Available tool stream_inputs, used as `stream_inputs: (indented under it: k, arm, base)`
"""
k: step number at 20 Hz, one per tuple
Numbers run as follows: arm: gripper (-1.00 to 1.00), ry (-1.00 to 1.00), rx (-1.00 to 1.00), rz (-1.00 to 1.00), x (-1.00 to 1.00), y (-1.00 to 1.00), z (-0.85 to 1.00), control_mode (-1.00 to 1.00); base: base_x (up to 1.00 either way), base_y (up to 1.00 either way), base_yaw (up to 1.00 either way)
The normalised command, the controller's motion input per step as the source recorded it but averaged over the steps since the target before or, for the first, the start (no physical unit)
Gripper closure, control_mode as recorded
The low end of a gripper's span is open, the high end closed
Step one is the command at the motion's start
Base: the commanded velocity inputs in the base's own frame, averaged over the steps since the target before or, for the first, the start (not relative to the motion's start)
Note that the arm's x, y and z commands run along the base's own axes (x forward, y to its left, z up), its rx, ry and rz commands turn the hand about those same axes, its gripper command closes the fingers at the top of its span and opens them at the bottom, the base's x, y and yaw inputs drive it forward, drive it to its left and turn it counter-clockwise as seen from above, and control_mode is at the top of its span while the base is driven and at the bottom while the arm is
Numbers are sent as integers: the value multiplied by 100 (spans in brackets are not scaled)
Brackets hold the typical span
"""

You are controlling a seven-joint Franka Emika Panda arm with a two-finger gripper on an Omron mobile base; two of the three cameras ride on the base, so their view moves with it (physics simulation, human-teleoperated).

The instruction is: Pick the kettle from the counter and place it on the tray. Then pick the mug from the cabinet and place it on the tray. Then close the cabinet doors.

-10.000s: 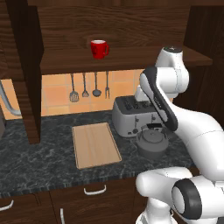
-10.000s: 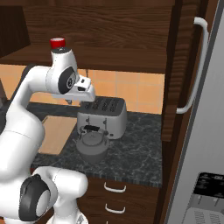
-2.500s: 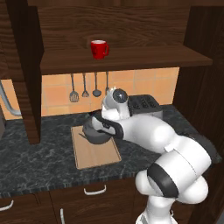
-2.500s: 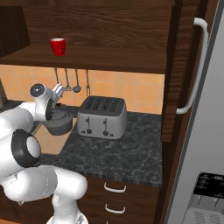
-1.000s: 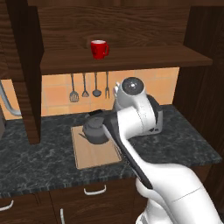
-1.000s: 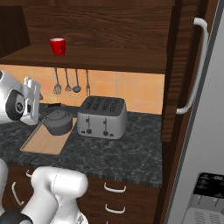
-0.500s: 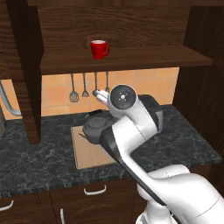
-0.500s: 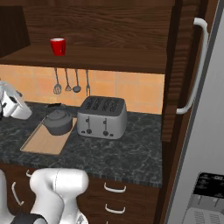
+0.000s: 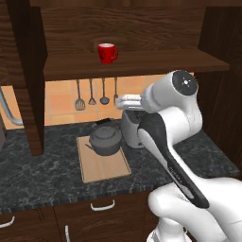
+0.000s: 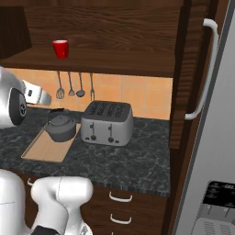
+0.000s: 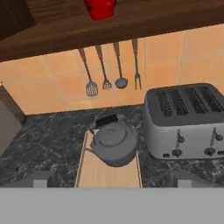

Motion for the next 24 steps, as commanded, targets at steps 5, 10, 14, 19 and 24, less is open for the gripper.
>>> stream_inputs:
  k: [5, 10, 14, 19, 24]
  arm:
    - [-100, 8, -20, 40, -1, -19, 65, -100]
    - [-100, -1, -15, 33, -2, -22, 55, -100]
    - [-100, -6, -9, 14, 2, -9, 42, -100]
    - [-100, -8, 3, 8, 31, -21, 27, -100]
    - [-100, -13, 4, 1, 16, 0, -4, -100]
  base:
    - [0, 0, 0]
    - [0, 0, 0]
    - [0, 0, 0]
    - [0, 0, 0]
    - [0, 0, 0]
